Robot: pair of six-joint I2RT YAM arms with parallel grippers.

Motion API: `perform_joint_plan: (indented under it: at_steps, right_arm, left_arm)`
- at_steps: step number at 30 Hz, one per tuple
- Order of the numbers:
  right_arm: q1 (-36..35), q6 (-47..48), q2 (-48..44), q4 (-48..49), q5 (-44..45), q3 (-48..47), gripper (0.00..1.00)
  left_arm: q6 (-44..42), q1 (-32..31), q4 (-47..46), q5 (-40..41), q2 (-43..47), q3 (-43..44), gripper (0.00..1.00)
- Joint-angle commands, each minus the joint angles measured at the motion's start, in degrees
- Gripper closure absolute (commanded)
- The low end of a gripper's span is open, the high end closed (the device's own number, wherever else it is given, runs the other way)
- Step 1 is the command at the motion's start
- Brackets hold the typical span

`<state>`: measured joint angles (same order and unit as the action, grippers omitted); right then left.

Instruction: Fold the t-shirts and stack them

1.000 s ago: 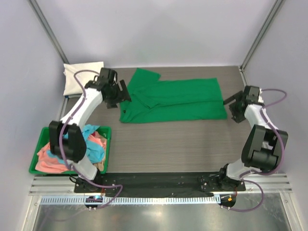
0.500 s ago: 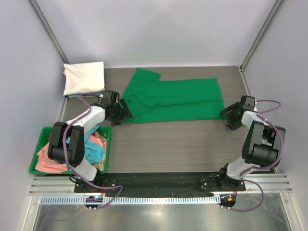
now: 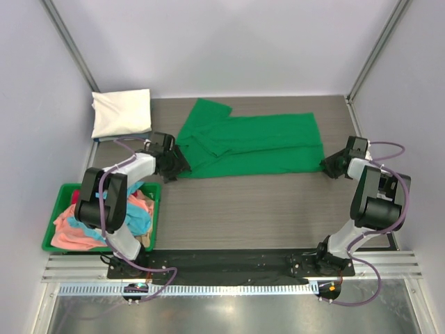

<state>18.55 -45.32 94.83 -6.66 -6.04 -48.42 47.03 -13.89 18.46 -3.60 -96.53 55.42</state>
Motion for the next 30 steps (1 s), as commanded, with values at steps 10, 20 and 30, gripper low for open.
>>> perform_joint_plan:
  at_steps: [10, 20, 30]
  right_arm:
    - [0.00, -1.26, 2.56, 0.77, 0.42, -1.23, 0.99]
    - [0.09, -1.35, -6.12, -6.61, -0.92, -15.39, 0.99]
    - [5.17, 2.26, -13.70, -8.72, -1.42, 5.24, 0.99]
  left_arm:
    - [0.26, -0.17, 1.84, 7.72, -2.62, 6.71, 1.00]
    - [-4.32, 1.15, 14.24, 6.66, 0.62, 27.73, 1.00]
    - [0.26, 1.59, 7.91, 3.95, 14.70, -2.81, 1.00]
